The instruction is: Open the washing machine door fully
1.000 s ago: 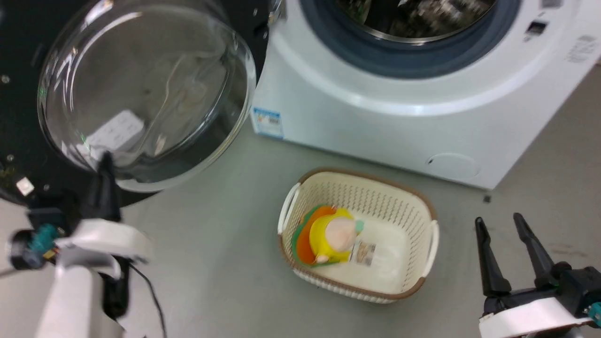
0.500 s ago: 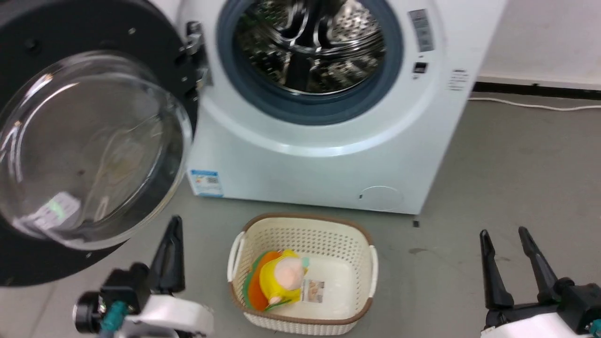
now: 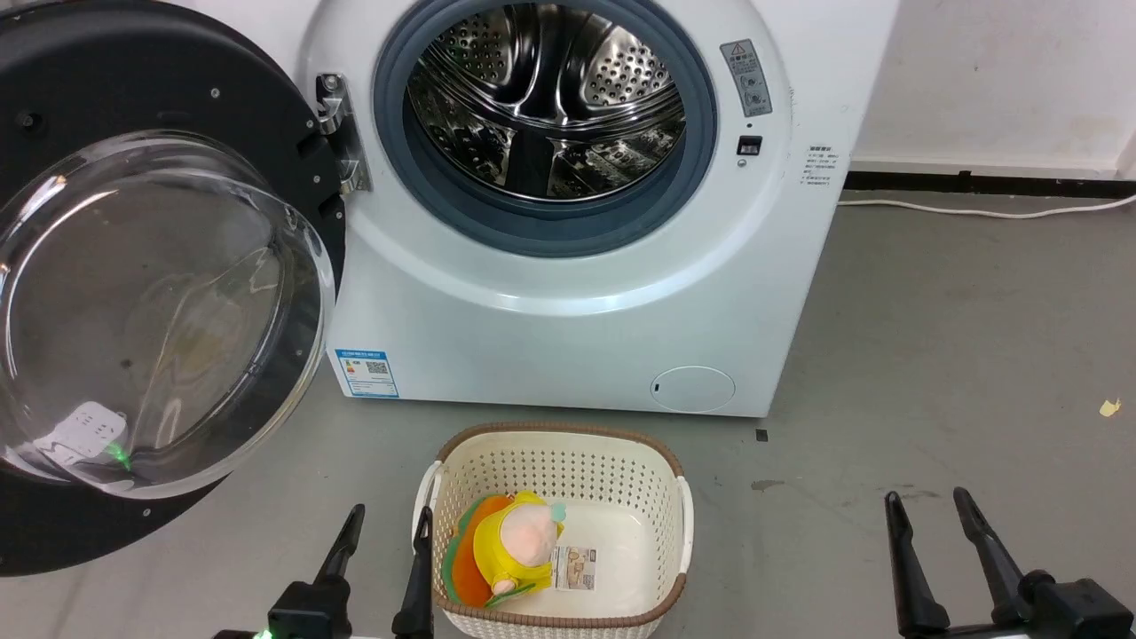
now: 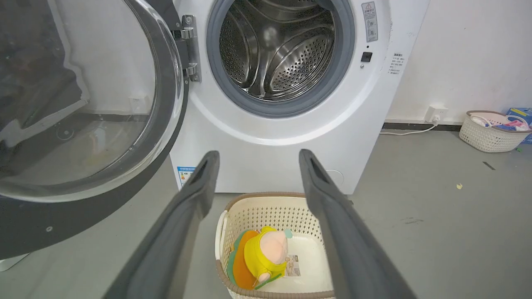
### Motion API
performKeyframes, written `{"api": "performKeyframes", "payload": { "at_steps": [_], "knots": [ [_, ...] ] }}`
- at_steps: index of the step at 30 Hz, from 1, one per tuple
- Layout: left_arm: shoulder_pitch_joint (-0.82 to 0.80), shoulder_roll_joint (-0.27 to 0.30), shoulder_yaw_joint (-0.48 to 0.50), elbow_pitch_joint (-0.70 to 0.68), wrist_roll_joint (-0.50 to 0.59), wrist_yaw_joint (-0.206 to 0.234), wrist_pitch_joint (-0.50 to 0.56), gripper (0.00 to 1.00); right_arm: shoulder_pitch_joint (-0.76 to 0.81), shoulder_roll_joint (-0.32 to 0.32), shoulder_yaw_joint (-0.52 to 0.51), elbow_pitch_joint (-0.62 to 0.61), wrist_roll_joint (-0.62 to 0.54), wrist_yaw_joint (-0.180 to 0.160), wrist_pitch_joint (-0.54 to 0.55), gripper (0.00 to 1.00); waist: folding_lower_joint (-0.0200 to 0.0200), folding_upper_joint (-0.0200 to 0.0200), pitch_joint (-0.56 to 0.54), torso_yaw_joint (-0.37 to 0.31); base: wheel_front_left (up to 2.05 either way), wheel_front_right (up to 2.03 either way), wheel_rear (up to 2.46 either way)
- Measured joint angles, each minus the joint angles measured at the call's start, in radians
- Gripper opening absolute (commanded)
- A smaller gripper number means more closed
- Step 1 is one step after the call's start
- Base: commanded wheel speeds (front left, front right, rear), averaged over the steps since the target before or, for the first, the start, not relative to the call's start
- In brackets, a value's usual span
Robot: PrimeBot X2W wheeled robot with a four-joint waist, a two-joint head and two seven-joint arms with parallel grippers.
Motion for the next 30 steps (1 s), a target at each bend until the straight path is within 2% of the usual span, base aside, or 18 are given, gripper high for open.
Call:
{"api": "performKeyframes", "payload": {
  "at_steps": [15, 16, 30],
  "knots": [
    [-0.001, 0.000, -0.003, 0.010, 0.016, -0.002, 0.000, 1.00, -0.001, 0.001, 0.005, 0.016, 0.012, 0.000, -0.003, 1.00, 0.0000, 0.0000, 0.001, 0.003, 0.00, 0.00, 0.00],
    [-0.001, 0.000, -0.003, 0.010, 0.016, -0.007, 0.002, 0.00, -0.001, 0.000, 0.005, 0.016, 0.011, 0.000, -0.002, 0.00, 0.0000, 0.0000, 0.002, 0.003, 0.00, 0.00, 0.00],
    [-0.001, 0.001, 0.006, -0.001, 0.018, -0.007, 0.024, 0.00, -0.005, 0.000, 0.006, 0.015, -0.002, 0.000, 0.023, 0.00, 0.0001, 0.0000, 0.005, 0.003, 0.00, 0.00, 0.00]
  ]
}}
